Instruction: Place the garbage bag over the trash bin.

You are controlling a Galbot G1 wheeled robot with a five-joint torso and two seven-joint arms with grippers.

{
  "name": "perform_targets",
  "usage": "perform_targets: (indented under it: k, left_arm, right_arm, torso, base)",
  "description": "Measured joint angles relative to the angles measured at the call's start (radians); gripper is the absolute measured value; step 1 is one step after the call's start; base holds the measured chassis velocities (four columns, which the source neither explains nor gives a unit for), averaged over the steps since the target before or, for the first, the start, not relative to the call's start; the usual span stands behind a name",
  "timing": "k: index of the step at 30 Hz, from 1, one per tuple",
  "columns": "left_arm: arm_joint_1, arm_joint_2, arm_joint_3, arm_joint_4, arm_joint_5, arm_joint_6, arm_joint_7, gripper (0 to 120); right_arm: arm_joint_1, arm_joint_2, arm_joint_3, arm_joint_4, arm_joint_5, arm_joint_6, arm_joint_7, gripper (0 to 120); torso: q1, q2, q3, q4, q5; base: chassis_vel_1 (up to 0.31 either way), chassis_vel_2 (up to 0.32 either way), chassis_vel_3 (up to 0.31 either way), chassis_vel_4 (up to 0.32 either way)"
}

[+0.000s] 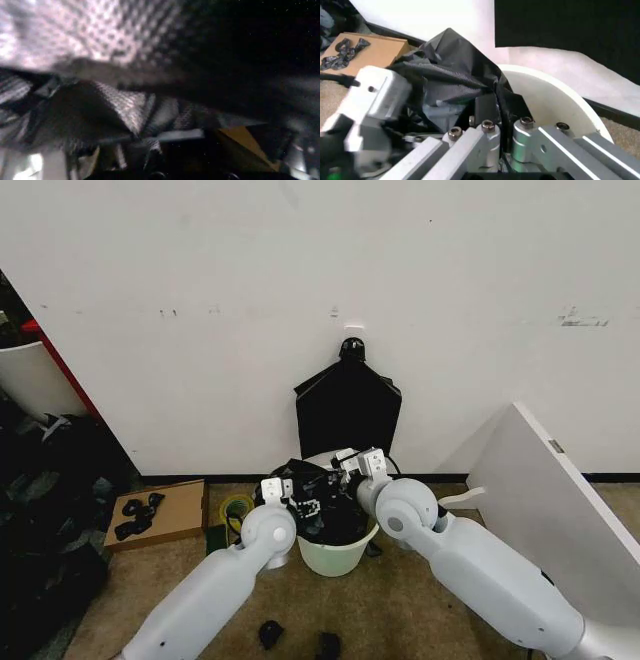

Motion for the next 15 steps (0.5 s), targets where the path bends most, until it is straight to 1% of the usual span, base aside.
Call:
perform_targets:
  k: [2,3,5,6,7,8,9,10,14,15]
  left_arm:
    - [-0.007,-0.006,0.005,0.019,0.007,-0.015,0.012,75]
    - [-0.007,-0.005,0.007,0.022,0.011,-0.02,0.015,72]
    - [-0.006,0.004,0.016,0.014,0.016,-0.023,0.022,62]
    - [-0.004,0.007,0.019,0.011,0.017,-0.023,0.023,58]
    - [-0.004,0.007,0.019,0.011,0.017,-0.023,0.023,58]
    - [-0.003,0.01,0.021,0.008,0.018,-0.023,0.024,55]
    - [-0.001,0.012,0.023,0.004,0.02,-0.024,0.025,49]
    - [0.0,0.013,0.023,0.003,0.021,-0.025,0.025,47]
    - [0.009,0.021,0.024,-0.007,0.032,-0.024,0.026,30]
    - [0.009,0.021,0.024,-0.007,0.032,-0.024,0.026,30]
  right_arm:
    - [0.0,0.002,0.0,-0.001,0.0,0.0,0.0,0]
    - [0.001,0.002,0.001,-0.001,0.0,0.0,0.0,0]
    - [0.001,0.003,0.004,-0.003,0.0,0.0,0.0,0]
    - [0.001,0.004,0.005,-0.004,0.0,0.0,0.0,0]
    - [0.001,0.004,0.005,-0.004,0.0,0.0,0.0,0]
    - [0.001,0.005,0.005,-0.005,0.0,0.0,0.0,0]
    - [0.001,0.007,0.006,-0.008,0.0,0.0,0.001,0]
    - [0.0,0.008,0.006,-0.009,0.0,0.0,0.001,0]
    - [-0.006,0.014,0.007,-0.011,-0.003,0.0,0.003,0]
    - [-0.006,0.014,0.007,-0.011,-0.003,0.0,0.003,0]
  torso:
    - [0.0,0.0,0.0,0.0003,0.0003]
    - [0.0,0.0,0.0,0.0003,0.0003]
    - [0.0,0.0,0.0,0.0004,0.0001]
    - [0.0,0.0,0.0,0.0004,0.0001]
    - [0.0,0.0,0.0,0.0004,0.0001]
    - [0.0,0.0,0.0,0.0003,0.0001]
    - [0.0,0.0,0.0,0.0003,0.0]
    - [0.0,0.0,0.0,0.0003,0.0]
    - [0.0,0.0,0.0,0.0004,-0.0001]
    - [0.0,0.0,0.0,0.0004,-0.0001]
  base:
    - [0.0,0.0,0.0,0.0]
    - [0.0,0.0,0.0,0.0]
    - [0.0,0.0,0.0,0.0]
    - [0.0,0.0,0.0,0.0]
    - [0.0,0.0,0.0,0.0]
    - [0.0,0.0,0.0,0.0]
    - [0.0,0.0,0.0,0.0]
    - [0.0,0.0,0.0,0.0]
    - [0.0,0.0,0.0,0.0]
    - [0.0,0.0,0.0,0.0]
